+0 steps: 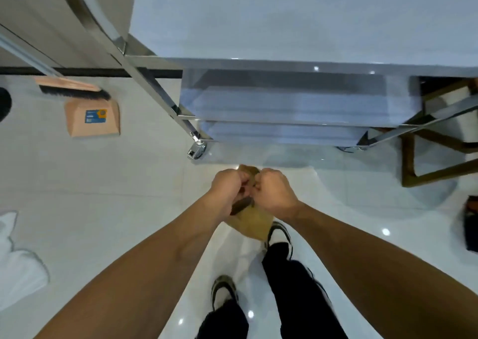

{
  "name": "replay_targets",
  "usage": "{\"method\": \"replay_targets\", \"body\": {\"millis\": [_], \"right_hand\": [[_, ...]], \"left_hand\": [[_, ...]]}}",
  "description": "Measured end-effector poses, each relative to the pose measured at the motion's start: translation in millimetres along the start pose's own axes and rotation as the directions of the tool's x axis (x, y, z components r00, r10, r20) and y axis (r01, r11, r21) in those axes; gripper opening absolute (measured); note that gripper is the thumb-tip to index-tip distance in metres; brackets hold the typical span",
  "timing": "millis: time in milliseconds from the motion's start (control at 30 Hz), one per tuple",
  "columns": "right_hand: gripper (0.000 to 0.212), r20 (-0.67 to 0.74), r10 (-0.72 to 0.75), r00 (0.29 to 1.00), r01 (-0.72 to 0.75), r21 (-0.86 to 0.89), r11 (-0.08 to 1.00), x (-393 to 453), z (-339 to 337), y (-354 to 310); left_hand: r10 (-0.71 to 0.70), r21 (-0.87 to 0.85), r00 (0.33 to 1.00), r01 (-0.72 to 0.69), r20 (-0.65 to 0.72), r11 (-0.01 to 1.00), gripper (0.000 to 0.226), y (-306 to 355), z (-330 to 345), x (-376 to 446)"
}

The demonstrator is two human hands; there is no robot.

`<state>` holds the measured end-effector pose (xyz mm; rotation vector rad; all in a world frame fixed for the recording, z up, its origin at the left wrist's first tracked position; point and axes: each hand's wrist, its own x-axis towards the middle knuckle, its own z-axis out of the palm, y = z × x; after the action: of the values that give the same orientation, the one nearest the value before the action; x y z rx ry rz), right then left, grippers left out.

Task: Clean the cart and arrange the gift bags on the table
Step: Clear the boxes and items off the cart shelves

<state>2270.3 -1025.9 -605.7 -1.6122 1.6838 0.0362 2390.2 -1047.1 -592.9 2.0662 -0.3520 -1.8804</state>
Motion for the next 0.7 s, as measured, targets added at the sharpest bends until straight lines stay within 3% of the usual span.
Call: {"method": "replay_targets", "body": {"millis": [67, 167, 267, 333, 400, 467, 500, 600, 700], "right_hand": [[0.041, 0.019, 0.015, 1.000, -0.015, -0.004, 1.000, -42, -14, 0], [0.040, 0.064, -0.018, 0.998, 0.021, -0.037, 0.999, -113, -30, 3], [0.025, 0.022, 0.040, 0.999, -0.039, -0.063, 0.997, -188, -39, 12], [0.023, -0.062, 0.052, 0.997, -0.058, -0.099, 0.993, -238, -48, 14], [0.019, -0.249, -0.041, 0.968, 0.004, -0.148, 0.989, -288, -61, 12], [0.012, -0.451, -0.189, 0.872, 0.117, -0.183, 0.976, -337, -80, 5], [0.019, -0.546, -0.243, 0.802, 0.165, -0.189, 0.968, -359, -87, 5], [0.048, -0.761, -0.291, 0.580, 0.238, -0.184, 0.954, -411, -110, 4], [0.046, -0.867, -0.267, 0.422, 0.256, -0.168, 0.952, -447, -132, 6]], "left_hand": [[0.006, 0.092, 1.000, -0.006, 0.007, 0.996, 0.017, 0, -1, -29], [0.038, 0.239, 0.999, -0.030, -0.032, 0.971, 0.021, -6, -6, -66], [0.113, 0.456, 0.993, -0.090, -0.023, 0.885, 0.022, -17, -7, -114], [0.151, 0.545, 0.989, -0.125, -0.002, 0.829, 0.022, -29, -6, -150], [0.156, 0.598, 0.987, -0.152, 0.045, 0.787, 0.028, -37, 1, -181], [0.192, 0.617, 0.974, -0.226, 0.122, 0.754, 0.035, -40, 13, -211], [0.218, 0.632, 0.960, -0.278, 0.174, 0.723, 0.039, -40, 21, -225], [0.284, 0.711, 0.913, -0.407, 0.294, 0.573, 0.035, -32, 50, -272], [0.256, 0.736, 0.894, -0.447, 0.367, 0.507, 0.019, -28, 77, -312]]}}
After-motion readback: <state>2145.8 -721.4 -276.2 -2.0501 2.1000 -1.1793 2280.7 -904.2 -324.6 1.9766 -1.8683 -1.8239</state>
